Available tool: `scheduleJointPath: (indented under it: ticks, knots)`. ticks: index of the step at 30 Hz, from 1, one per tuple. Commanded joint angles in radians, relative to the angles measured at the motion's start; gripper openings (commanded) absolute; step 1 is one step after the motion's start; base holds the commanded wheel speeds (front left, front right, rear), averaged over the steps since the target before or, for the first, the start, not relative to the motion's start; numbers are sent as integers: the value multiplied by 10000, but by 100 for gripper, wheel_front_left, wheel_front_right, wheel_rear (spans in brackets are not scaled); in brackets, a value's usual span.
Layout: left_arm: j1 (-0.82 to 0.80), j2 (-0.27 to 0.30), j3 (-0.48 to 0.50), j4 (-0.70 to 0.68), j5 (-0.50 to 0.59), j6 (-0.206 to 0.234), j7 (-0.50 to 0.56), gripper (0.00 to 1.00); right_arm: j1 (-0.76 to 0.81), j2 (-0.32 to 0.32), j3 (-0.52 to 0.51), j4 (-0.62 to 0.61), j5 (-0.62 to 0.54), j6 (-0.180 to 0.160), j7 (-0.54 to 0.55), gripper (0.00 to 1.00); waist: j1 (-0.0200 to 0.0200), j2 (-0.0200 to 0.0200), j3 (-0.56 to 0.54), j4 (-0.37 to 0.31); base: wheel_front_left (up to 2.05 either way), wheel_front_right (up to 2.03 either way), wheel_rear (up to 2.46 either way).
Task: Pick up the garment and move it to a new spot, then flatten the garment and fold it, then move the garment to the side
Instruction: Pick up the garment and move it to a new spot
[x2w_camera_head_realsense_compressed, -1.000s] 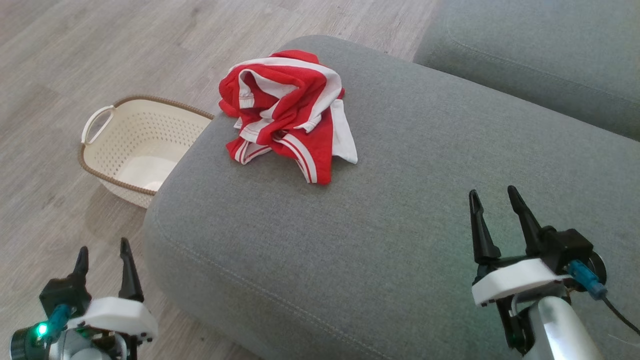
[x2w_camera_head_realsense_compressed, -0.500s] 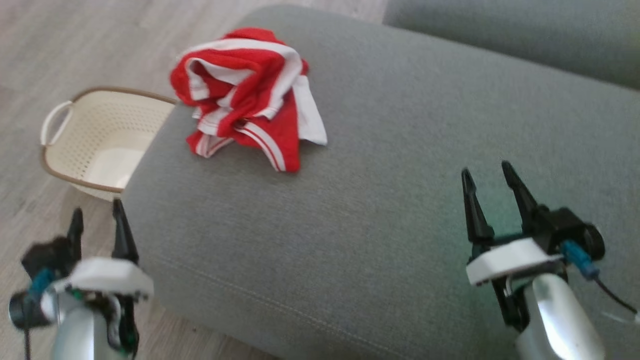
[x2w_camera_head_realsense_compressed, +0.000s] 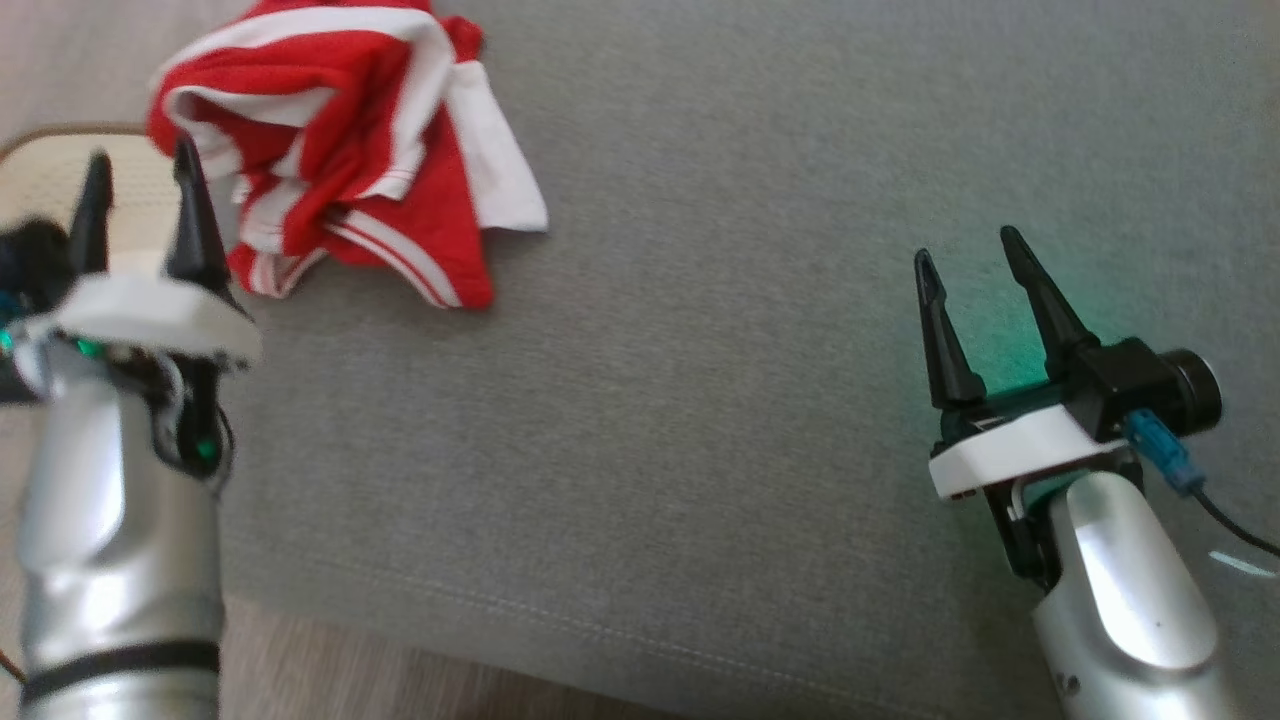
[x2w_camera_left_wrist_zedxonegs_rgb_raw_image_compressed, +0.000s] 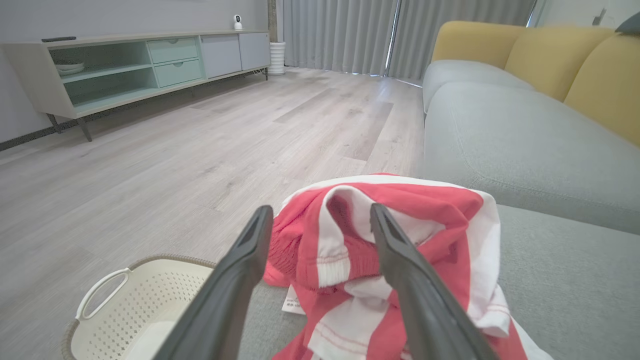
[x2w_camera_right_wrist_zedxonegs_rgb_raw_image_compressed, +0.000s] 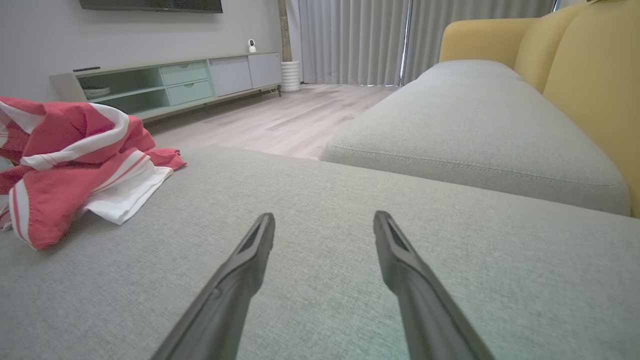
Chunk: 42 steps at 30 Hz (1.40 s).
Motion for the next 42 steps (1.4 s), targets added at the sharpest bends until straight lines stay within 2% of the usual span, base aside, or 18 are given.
scheduleJointPath:
  ticks: [1,8,17,18,19,24,30,35,42]
  knots:
    - [-480,610,158,7,108,-21,-122,100,-332,-24,293,-326,-64,75,-109,100,-2,0,351,-334,0,0,0]
    - [-1792,1367,-111,1997,519,110,-122,100,-651,45,435,-364,-45,75,-109,100,-2,0,773,-806,0,0,0]
    - [-3021,1905,-366,3798,729,268,-121,100,-919,185,435,-512,-46,75,-109,100,-2,0,1142,-1243,0,0,0]
    - [-3126,1940,-398,3886,743,268,-121,44,-934,200,445,-515,-49,75,-109,100,-2,0,1160,-1281,0,0,0]
    - [-3218,1965,-401,3959,724,263,-121,0,-947,213,446,-513,-58,75,-109,100,-2,0,1175,-1319,0,0,0]
    - [-3491,2030,-435,3870,633,205,-121,0,-985,278,378,-569,48,75,-109,100,-2,0,1210,-1506,0,0,0]
    - [-3626,1968,-651,3106,746,169,-121,0,-922,317,294,-555,226,75,-109,100,-2,0,1075,-1701,0,0,0]
    - [-3682,1592,-987,2105,740,60,-121,0,-798,333,277,-591,648,75,-109,100,-2,0,833,-1978,0,0,0]
    - [-3710,757,-1797,1201,593,-68,-122,0,-545,336,317,-541,1187,75,-109,100,-2,0,413,-2634,0,0,0]
